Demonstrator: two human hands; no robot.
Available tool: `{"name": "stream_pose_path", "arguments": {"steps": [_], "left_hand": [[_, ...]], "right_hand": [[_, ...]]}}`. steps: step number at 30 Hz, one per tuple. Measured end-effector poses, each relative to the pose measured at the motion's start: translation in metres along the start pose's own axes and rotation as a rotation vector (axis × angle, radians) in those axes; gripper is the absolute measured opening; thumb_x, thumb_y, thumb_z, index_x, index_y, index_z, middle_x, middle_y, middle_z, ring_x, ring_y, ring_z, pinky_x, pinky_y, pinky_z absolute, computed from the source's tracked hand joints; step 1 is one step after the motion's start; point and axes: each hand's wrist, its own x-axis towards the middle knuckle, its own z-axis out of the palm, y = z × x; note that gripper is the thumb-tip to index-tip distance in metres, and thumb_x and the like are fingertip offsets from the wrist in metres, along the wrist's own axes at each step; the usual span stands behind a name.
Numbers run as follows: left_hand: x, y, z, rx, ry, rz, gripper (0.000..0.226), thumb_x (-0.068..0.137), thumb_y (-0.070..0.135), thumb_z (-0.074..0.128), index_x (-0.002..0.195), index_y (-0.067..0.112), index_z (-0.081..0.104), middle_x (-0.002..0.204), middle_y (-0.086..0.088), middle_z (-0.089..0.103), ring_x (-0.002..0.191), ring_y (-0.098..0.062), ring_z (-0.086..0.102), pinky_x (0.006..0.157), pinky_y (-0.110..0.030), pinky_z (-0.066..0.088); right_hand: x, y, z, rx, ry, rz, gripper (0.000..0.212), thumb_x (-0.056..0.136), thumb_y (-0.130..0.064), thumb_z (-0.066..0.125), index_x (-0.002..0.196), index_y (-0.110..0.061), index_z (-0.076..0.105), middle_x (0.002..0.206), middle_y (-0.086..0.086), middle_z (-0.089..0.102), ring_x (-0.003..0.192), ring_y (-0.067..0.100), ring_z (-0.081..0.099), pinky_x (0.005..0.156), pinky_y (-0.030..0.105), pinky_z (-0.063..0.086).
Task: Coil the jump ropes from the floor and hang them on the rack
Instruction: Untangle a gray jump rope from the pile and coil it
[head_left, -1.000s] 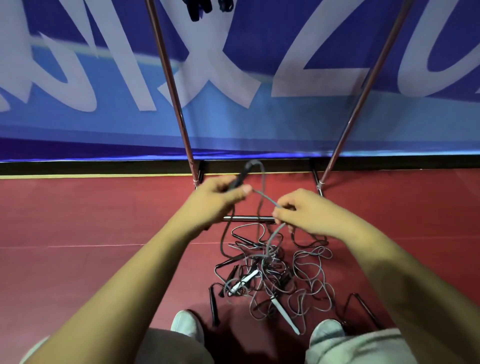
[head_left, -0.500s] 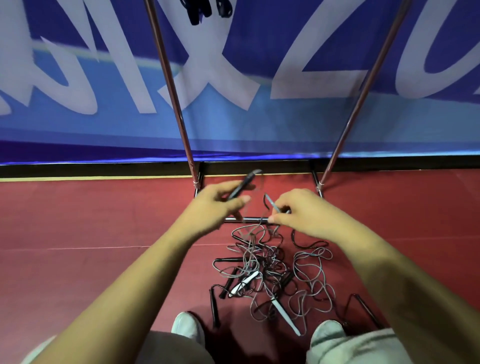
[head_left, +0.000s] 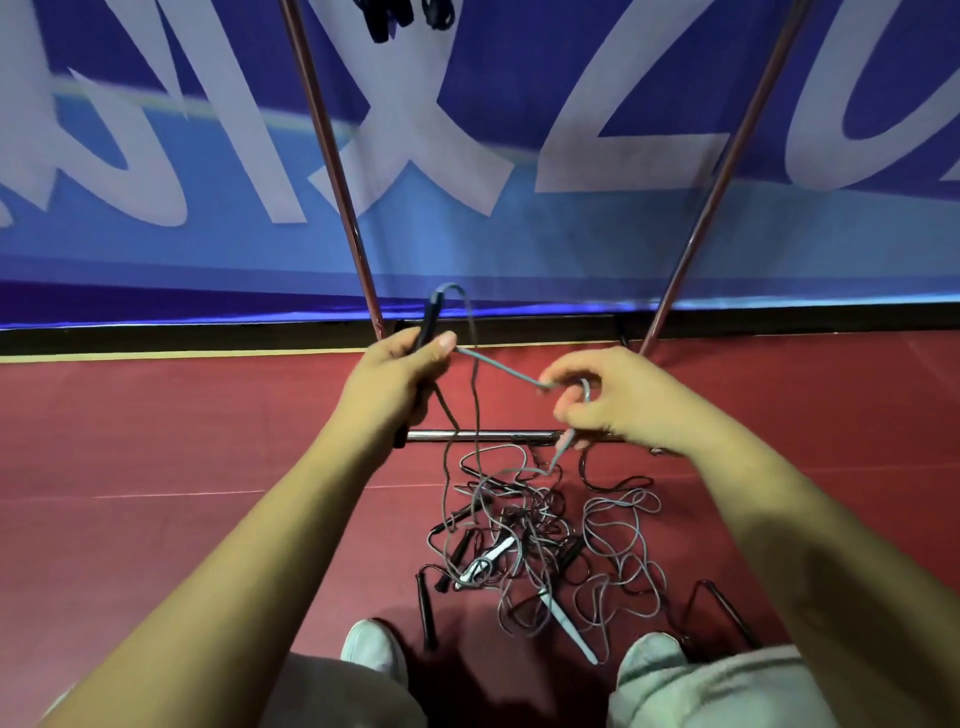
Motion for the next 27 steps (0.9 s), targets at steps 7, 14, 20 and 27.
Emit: {"name": "stream_pose_path", "arguments": {"steps": [7, 14, 20, 27], "left_hand": [[0.015, -0.003, -0.036, 0.106, 0.221, -0.056, 0.016, 0.094, 0.025, 0.065, 0.079, 0.017, 0.064, 0.064, -0.001, 0.053, 0.047, -0.014, 0.038, 0.043, -0.022, 0.028], [-0.002, -0.007, -0.011, 0.538, 0.141, 0.184, 0.007, 0.089, 0.021, 0.070, 0.095, 0.018, 0.073, 0.071, -0.002, 0.070, 0.049, -0.004, 0.064, 0.051, -0.016, 0.043], [-0.023, -0.007, 0.022, 0.341, -0.505, -0.056, 0.015, 0.088, 0.026, 0.071, 0.086, 0.015, 0.061, 0.055, 0.000, 0.053, 0.038, -0.013, 0.043, 0.038, -0.019, 0.030], [-0.007, 0.016, -0.004, -0.317, -0.092, 0.058, 0.028, 0.097, 0.014, 0.052, 0.071, 0.019, 0.040, 0.051, 0.005, 0.030, 0.034, -0.006, 0.023, 0.036, -0.021, 0.013]], "right_hand": [[-0.005, 0.012, -0.022, -0.153, 0.001, 0.093, 0.010, 0.073, -0.012, 0.083, 0.076, -0.010, 0.074, 0.058, 0.001, 0.068, 0.051, 0.007, 0.051, 0.054, 0.020, 0.039], [-0.004, -0.006, 0.004, -0.110, -0.058, -0.046, 0.014, 0.075, -0.023, 0.084, 0.066, -0.015, 0.075, 0.060, 0.002, 0.071, 0.054, 0.010, 0.053, 0.056, 0.027, 0.038], [0.004, -0.012, 0.019, 0.008, 0.007, -0.130, 0.012, 0.076, -0.018, 0.083, 0.071, -0.012, 0.074, 0.063, 0.006, 0.068, 0.057, 0.009, 0.053, 0.055, 0.025, 0.039], [0.011, 0.030, -0.001, -0.096, -0.142, 0.006, 0.007, 0.086, -0.017, 0.073, 0.080, -0.018, 0.069, 0.074, 0.008, 0.070, 0.068, 0.011, 0.056, 0.071, 0.029, 0.044]]}}
